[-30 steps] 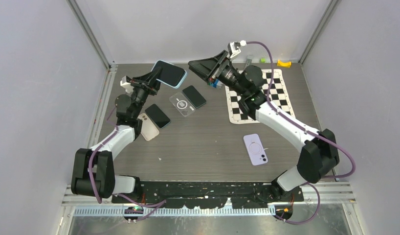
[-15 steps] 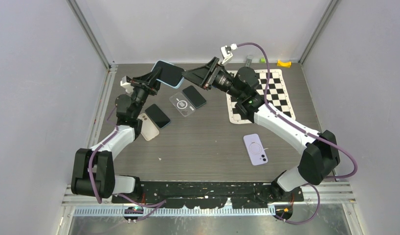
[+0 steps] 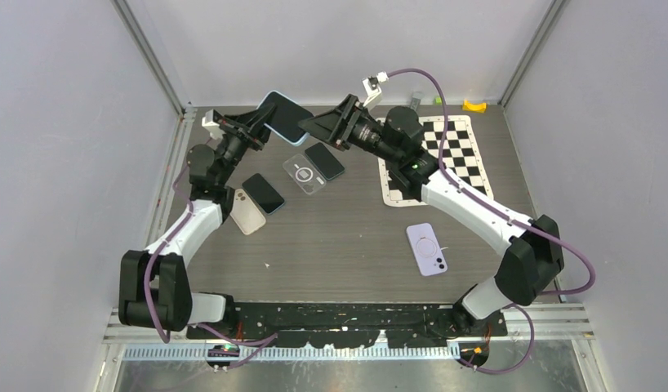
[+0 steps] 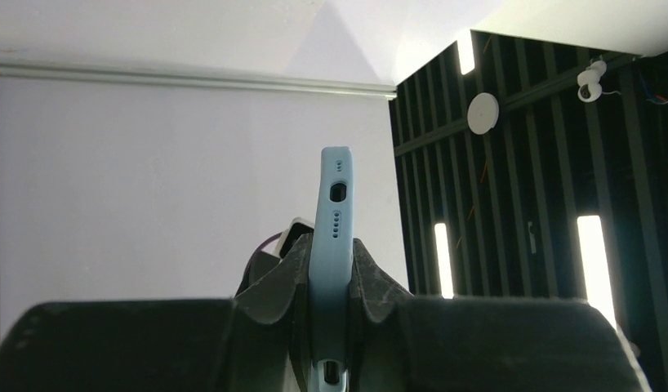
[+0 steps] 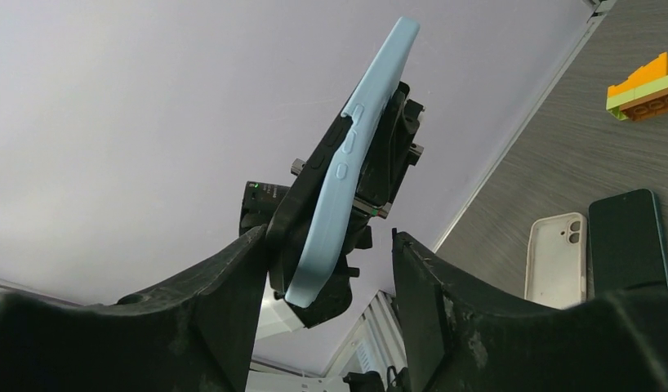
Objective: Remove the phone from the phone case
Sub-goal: Remove the phone case from the phone.
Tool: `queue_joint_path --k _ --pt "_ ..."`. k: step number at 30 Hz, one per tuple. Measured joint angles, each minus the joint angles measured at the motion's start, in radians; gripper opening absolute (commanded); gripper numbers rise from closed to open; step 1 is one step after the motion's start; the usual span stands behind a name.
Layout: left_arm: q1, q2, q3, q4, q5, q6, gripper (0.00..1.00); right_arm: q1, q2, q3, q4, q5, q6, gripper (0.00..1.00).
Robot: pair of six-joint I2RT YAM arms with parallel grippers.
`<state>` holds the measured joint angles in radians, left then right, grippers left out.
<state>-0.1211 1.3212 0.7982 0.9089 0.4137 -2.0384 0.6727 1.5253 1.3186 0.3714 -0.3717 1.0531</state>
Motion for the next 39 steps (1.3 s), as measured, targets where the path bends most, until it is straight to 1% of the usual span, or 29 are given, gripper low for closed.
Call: queue_joint_path --k 2,4,7,8,9,10,11,12,14,16,21,23,27,29,33,39 --pt "-0.002 -0.005 0.0 -0.01 0.018 0.004 0.0 0.001 -0.008 -0.002 -0.008 0.011 -0.018 0.72" --pt "-0.003 -0.005 0.0 -0.011 0.028 0.003 0.0 0.002 -0.022 -0.018 -0.005 0.026 -0.038 0.75" --pt "-0.005 -0.005 0.0 -0.013 0.034 0.002 0.0 0.002 -0.061 -0.058 -0.001 0.043 -0.066 0.75" --pt "-0.005 -0.005 0.0 -0.013 0.034 0.001 0.0 0.002 -0.072 -0.066 0.001 0.047 -0.072 0.7" --pt "-0.005 -0.005 0.0 -0.013 0.033 0.0 0.0 0.002 -0.09 -0.079 0.011 0.052 -0.081 0.67" --pt "-0.005 -0.005 0.0 -0.013 0.033 0.0 0.0 0.002 -0.103 -0.087 0.02 0.056 -0.087 0.58" --pt "-0.005 -0.005 0.0 -0.013 0.033 -0.001 0.0 0.002 -0.119 -0.096 0.032 0.06 -0.091 0.52" --pt "-0.005 -0.005 0.0 -0.013 0.033 -0.002 0.0 0.002 -0.135 -0.106 0.046 0.065 -0.098 0.4" --pt "-0.005 -0.005 0.0 -0.011 0.032 -0.009 0.0 0.002 -0.162 -0.115 0.056 0.074 -0.114 0.31" --pt "-0.005 -0.005 0.0 -0.01 0.032 -0.013 0.0 0.002 -0.18 -0.116 0.069 0.078 -0.121 0.28" --pt "-0.005 -0.004 0.0 -0.01 0.032 -0.019 0.0 0.007 -0.189 -0.114 0.087 0.065 -0.13 0.33" --pt "-0.005 -0.004 0.0 -0.01 0.032 -0.019 0.0 0.009 -0.177 -0.106 0.09 0.052 -0.127 0.37" --pt "-0.005 -0.004 0.0 -0.01 0.032 -0.021 0.0 0.013 -0.14 -0.077 0.089 0.034 -0.119 0.51" --pt "-0.005 -0.004 0.0 -0.01 0.029 -0.021 0.0 0.013 -0.124 -0.064 0.077 0.029 -0.113 0.55" --pt "-0.001 -0.004 0.0 -0.015 0.017 -0.01 0.0 0.014 -0.106 -0.029 0.021 0.043 -0.108 0.57" --pt "0.006 -0.004 0.0 -0.037 -0.004 0.021 0.0 0.015 -0.072 0.064 -0.13 0.073 -0.103 0.58"
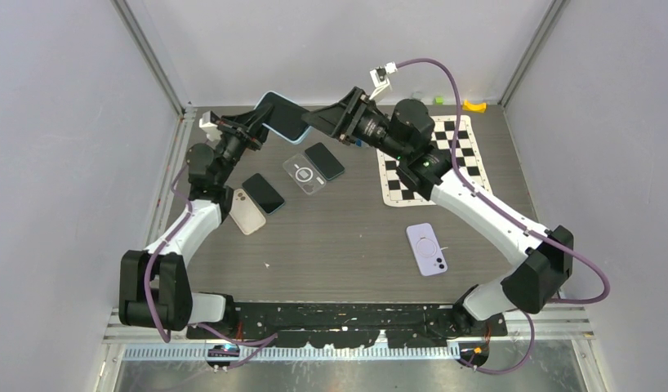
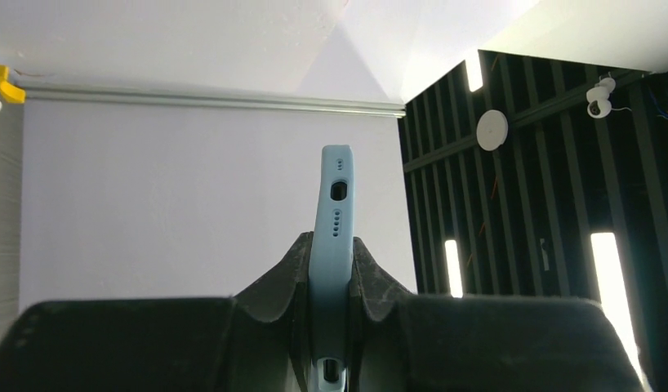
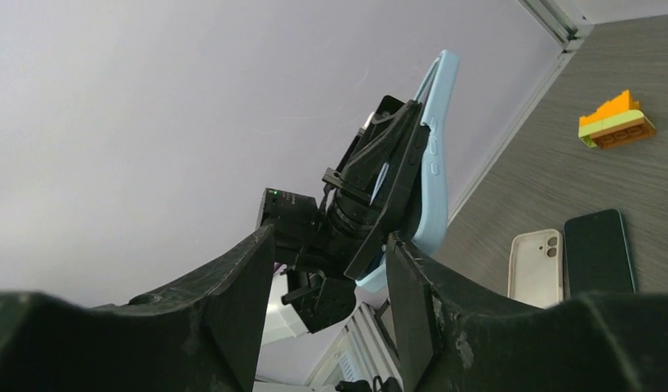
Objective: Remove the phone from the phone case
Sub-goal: Remove the phone case from the phone.
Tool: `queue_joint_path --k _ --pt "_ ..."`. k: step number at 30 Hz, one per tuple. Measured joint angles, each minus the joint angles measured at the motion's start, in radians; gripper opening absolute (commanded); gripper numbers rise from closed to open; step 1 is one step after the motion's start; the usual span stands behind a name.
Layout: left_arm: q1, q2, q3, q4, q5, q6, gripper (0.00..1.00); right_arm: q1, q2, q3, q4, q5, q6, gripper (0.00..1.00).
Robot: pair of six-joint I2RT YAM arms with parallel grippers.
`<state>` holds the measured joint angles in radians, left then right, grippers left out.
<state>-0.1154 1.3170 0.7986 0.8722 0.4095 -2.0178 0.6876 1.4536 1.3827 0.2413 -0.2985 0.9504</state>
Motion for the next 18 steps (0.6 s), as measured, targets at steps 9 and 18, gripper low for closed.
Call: queue_joint_path --k 9,18 --pt "0.007 0.001 0.058 -0.05 0.073 0.161 0.0 0.0 0.087 0.116 -0.188 -0.008 0.03 0.56" --pt "0.007 -0.002 0.087 -0.056 0.137 0.247 0.08 -0.003 0.092 0.106 -0.19 -0.047 0.066 0.09"
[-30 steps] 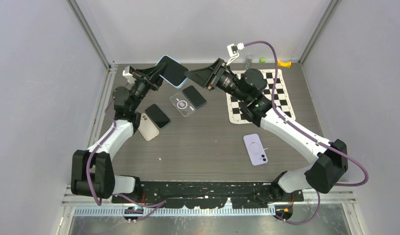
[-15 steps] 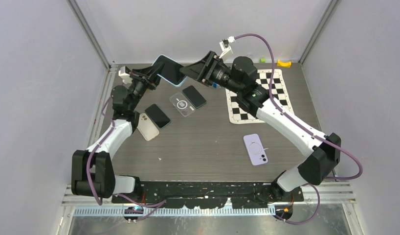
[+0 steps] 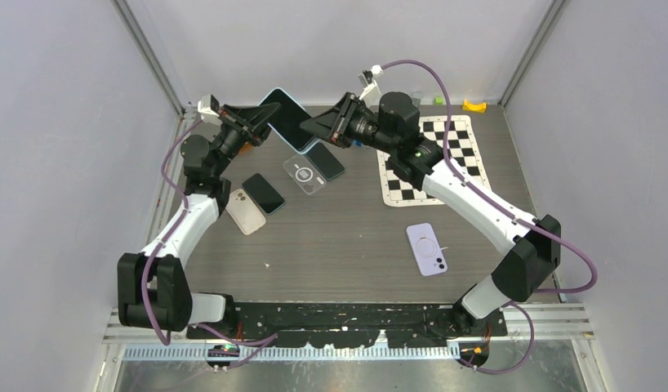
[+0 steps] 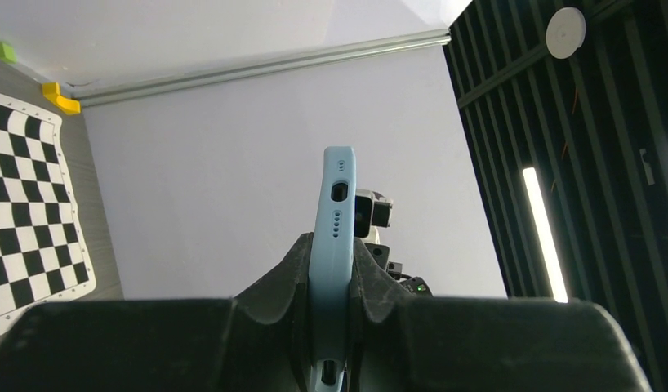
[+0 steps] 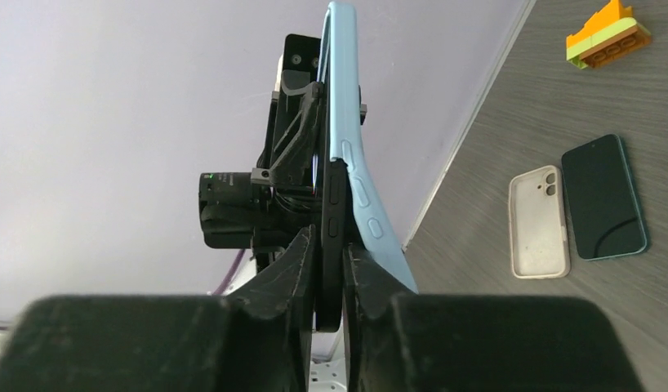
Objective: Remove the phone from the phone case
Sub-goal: Remove the phone case from the phone.
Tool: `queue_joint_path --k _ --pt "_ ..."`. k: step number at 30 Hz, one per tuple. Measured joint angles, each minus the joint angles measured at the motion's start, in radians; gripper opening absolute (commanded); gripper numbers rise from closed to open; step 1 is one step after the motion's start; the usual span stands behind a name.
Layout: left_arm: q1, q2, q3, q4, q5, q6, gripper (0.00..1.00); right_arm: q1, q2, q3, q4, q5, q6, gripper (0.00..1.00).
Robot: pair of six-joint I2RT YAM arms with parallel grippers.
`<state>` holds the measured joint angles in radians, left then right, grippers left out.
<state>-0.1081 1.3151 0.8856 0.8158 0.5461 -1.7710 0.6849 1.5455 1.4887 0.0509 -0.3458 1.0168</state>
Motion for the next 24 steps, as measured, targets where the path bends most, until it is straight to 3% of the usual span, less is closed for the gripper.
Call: queue_joint_path --k 2,11,15,19,24 --pt "0.001 -0.003 0.0 -0.005 0.001 0.004 0.13 -0.002 0.003 -0.002 0.001 -0.004 0.024 0.02" --pt "-0.007 -0.05 0.0 -0.098 0.029 0.082 0.6 -0.002 0.003 -0.043 0.031 -0.004 0.064 0.01" --pt "-0.009 -0.097 0.0 -0.219 0.049 0.21 0.78 -0.007 0.003 -0.076 0.048 -0.002 0.084 0.01" --pt "-0.016 -0.195 0.001 -0.446 0.051 0.422 0.87 -0.016 0.003 -0.109 0.056 0.009 0.106 0.01" --pt "-0.017 -0.265 0.003 -0.629 0.053 0.606 0.87 -0.036 0.004 -0.143 0.061 0.02 0.141 0.01"
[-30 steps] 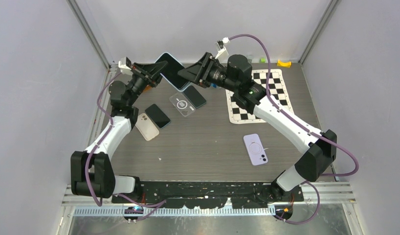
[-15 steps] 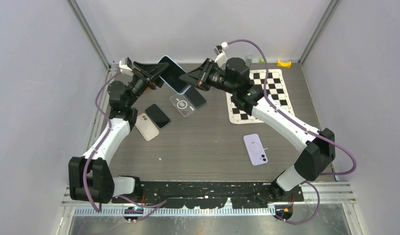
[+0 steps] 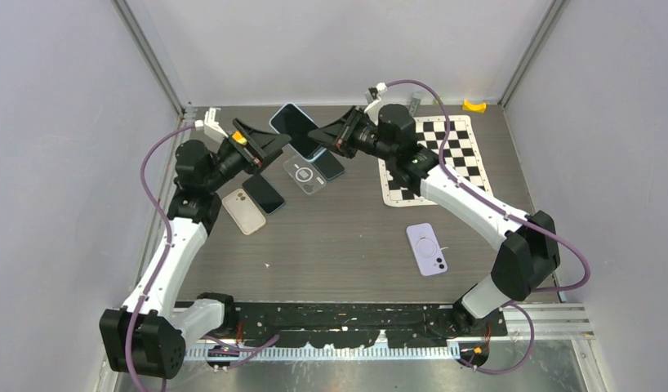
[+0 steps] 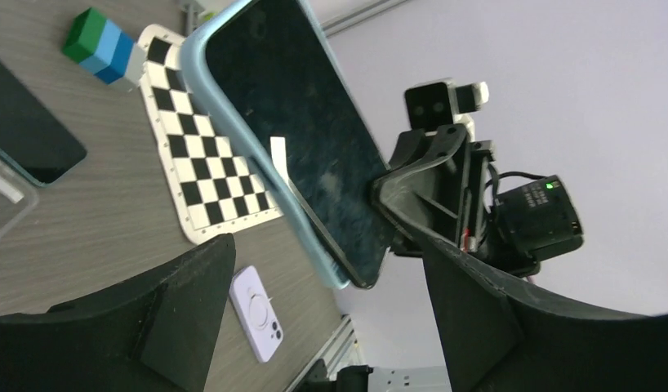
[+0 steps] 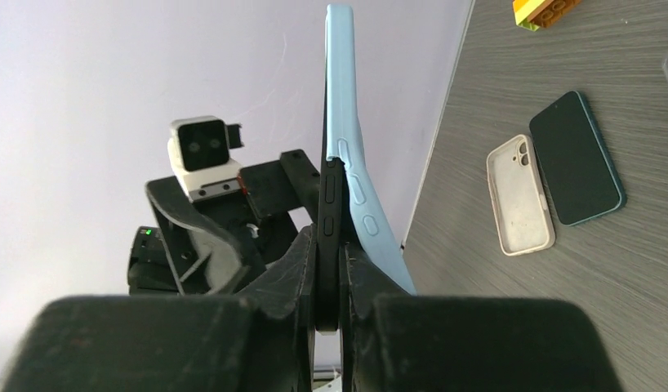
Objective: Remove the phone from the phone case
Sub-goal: Remove the phone case from the phone.
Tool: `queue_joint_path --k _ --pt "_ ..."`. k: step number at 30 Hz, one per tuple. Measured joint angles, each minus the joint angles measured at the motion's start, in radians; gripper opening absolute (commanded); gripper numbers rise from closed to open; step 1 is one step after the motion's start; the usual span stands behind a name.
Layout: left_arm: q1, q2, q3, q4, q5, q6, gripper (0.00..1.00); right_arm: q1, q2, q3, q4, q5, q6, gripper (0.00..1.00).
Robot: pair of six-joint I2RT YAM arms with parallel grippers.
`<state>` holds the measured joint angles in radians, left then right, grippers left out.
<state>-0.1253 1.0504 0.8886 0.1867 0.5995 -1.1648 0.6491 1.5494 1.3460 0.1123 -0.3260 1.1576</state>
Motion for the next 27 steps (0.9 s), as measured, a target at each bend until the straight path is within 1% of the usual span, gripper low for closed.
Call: queue_joint_path --k 2,6,9,12,16,18,21,27 --pt "0.0 0.001 -0.001 -0.046 -0.001 0.039 0.82 -0.006 0.0 -0.003 0.009 0.0 0.016 0.01" --pt "0.0 0.002 -0.009 -0.084 0.002 0.066 0.68 -0.008 0.0 -0.004 0.046 -0.003 0.049 0.01" --pt "0.0 0.003 -0.029 -0.075 0.011 0.063 0.65 -0.008 0.001 -0.004 0.074 -0.014 0.073 0.01" --pt "-0.005 0.01 -0.056 -0.049 0.023 0.038 0.66 -0.009 0.008 -0.004 0.104 -0.025 0.097 0.0" --pt "-0.012 0.026 -0.071 -0.018 0.031 0.01 0.74 -0.009 0.021 -0.004 0.123 -0.036 0.123 0.01" --pt "-0.013 0.026 -0.074 -0.002 0.032 -0.003 0.75 -0.009 0.024 -0.004 0.129 -0.04 0.137 0.01" --pt "-0.013 0.025 -0.08 0.02 0.034 -0.009 0.76 -0.01 0.024 -0.004 0.148 -0.043 0.157 0.01" --pt "-0.014 0.005 -0.108 0.058 0.047 -0.004 0.73 -0.011 0.04 -0.004 0.173 -0.051 0.198 0.01"
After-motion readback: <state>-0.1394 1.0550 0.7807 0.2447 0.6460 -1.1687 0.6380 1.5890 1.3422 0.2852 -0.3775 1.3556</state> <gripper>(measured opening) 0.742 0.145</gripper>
